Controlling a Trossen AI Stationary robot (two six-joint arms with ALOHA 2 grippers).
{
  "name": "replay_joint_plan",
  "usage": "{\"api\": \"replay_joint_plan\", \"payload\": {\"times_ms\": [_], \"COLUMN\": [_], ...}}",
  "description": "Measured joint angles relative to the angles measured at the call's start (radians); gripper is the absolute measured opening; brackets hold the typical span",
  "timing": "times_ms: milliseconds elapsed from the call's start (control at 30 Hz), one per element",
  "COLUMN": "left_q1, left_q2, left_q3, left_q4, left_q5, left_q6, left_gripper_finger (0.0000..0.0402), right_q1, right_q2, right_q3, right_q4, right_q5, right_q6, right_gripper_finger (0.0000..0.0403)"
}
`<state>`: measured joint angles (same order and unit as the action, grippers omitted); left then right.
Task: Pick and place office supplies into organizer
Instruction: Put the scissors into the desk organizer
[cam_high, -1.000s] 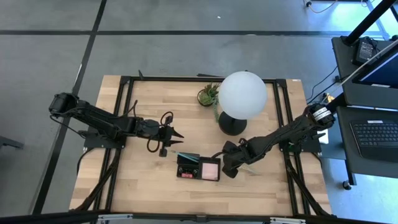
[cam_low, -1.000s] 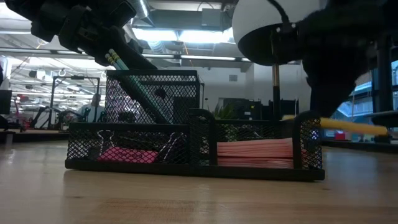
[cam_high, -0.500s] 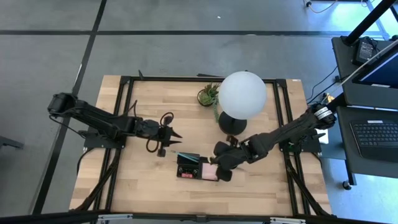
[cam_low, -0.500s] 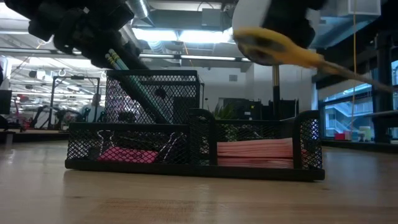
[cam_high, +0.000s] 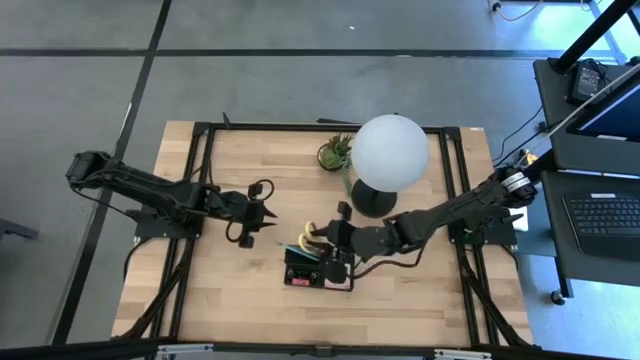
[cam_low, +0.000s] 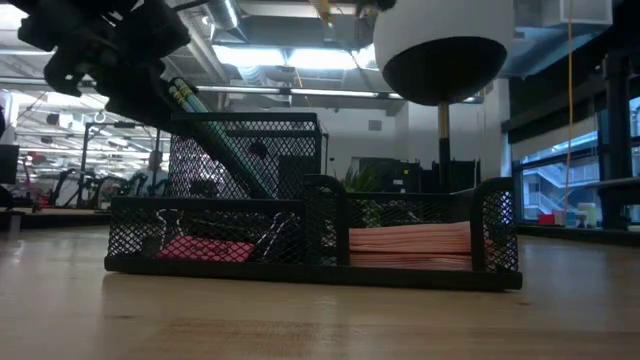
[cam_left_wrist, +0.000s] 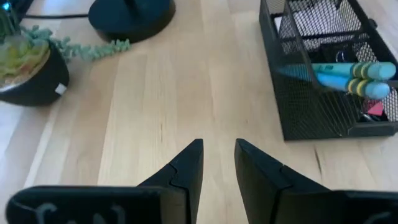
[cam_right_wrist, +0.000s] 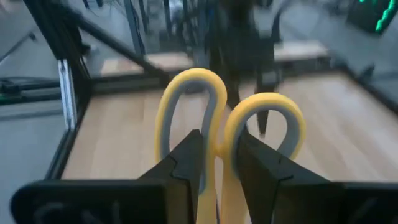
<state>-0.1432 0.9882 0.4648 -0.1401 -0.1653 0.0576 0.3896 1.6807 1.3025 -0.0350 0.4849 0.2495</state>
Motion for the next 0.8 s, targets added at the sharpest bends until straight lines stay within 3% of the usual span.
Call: {"api": "replay_joint_plan", "payload": {"times_ms": [133, 467, 800], "left_q1": [0.000, 0.000, 0.000], "left_q2": [-0.012, -0.009, -0.009], "left_q3": [0.000, 0.000, 0.000], "left_q4": [-0.062, -0.104, -0.103], "left_q5": [0.000, 0.000, 0.000], "left_q6": [-0.033, -0.054, -0.055], "left_gripper_finger": [0.0086, 0.0086, 0.0086], "right_q1": [-0.022, -0.049, -0.049], "right_q2": [0.030, 0.081, 0.103], "right_q3": [0.000, -0.002, -0.001], "right_q4": [0.112, 0.272, 0.314], "right_q5": [0.000, -0.036, -0.043], "right_q6": [-0.076, -0.077, -0.071], "right_gripper_finger": [0.0089, 0.0089, 0.0089]}}
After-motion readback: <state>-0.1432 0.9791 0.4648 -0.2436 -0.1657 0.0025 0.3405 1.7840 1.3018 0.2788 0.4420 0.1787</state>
